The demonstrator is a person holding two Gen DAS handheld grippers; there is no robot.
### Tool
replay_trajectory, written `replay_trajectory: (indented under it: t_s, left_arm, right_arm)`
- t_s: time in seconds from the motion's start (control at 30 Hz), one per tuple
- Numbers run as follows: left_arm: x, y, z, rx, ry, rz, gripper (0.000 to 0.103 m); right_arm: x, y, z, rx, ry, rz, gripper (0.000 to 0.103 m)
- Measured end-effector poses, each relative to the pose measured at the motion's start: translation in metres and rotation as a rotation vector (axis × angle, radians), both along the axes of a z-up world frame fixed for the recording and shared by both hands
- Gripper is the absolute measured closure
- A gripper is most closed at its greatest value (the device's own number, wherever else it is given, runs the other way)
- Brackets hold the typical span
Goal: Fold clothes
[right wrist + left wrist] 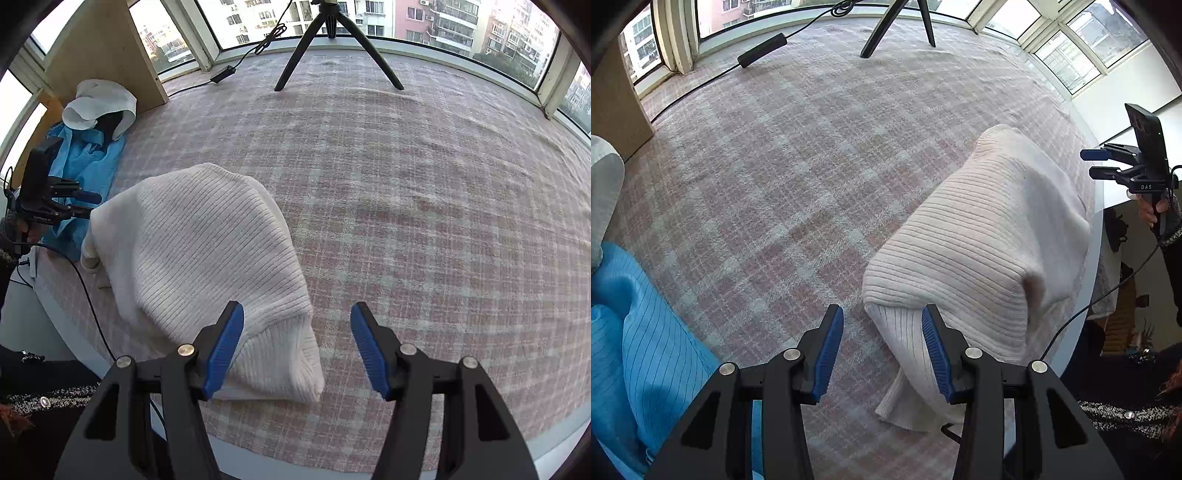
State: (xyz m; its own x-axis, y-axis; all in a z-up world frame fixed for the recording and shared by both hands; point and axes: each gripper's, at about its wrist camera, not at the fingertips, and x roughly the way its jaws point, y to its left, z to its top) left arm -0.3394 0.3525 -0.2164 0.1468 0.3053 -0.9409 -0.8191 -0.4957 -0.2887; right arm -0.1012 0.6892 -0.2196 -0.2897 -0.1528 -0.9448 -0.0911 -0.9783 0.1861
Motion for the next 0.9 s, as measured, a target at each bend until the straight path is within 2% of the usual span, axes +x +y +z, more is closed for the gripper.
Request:
replay_trajectory:
  t_s: [0.2, 0.3, 0.47, 0.6, 0.63, 0.7, 0.73, 0.77, 0.83, 0.9]
  left_arm:
    - [0.009, 0.038, -0.022, -0.066, 0.039, -0.109, 0.061]
    - [0.023, 0.052, -0.027, -0.104, 0.085, -0.177, 0.061]
    - [0.031, 0.064, -0.03, -0.117, 0.115, -0.213, 0.061]
    - [0.025, 0.062, -0.031, -0.097, 0.074, -0.192, 0.066]
    - [0.023, 0.06, -0.031, -0.089, 0.062, -0.182, 0.071]
    - [0.022, 0.055, -0.027, -0.072, 0.066, -0.154, 0.081]
    - [0.022, 0.052, -0.025, -0.064, 0.072, -0.139, 0.091]
    - [0.023, 0.049, -0.021, -0.053, 0.081, -0.13, 0.093]
    - [0.029, 0.042, -0.011, -0.03, 0.11, -0.118, 0.094]
    - [0.037, 0.035, 0.001, -0.006, 0.139, -0.112, 0.095]
  right_arm:
    - [-0.034, -0.005, -0.029, -0.055, -0.039, 0.06, 0.044]
    - [-0.045, -0.013, -0.041, -0.042, -0.054, 0.115, 0.044]
    - [-0.06, -0.017, -0.065, -0.051, -0.08, 0.168, 0.043]
    - [-0.062, -0.011, -0.078, -0.147, -0.103, 0.164, 0.044]
    - [-0.059, -0.01, -0.076, -0.167, -0.099, 0.168, 0.044]
    - [-0.05, -0.011, -0.071, -0.206, -0.095, 0.188, 0.06]
    - [-0.043, -0.014, -0.067, -0.215, -0.098, 0.197, 0.076]
    - [-0.036, -0.018, -0.063, -0.214, -0.1, 0.204, 0.08]
    - [-0.021, -0.029, -0.051, -0.221, -0.077, 0.232, 0.081]
    - [-0.013, -0.036, -0.038, -0.19, -0.039, 0.247, 0.095]
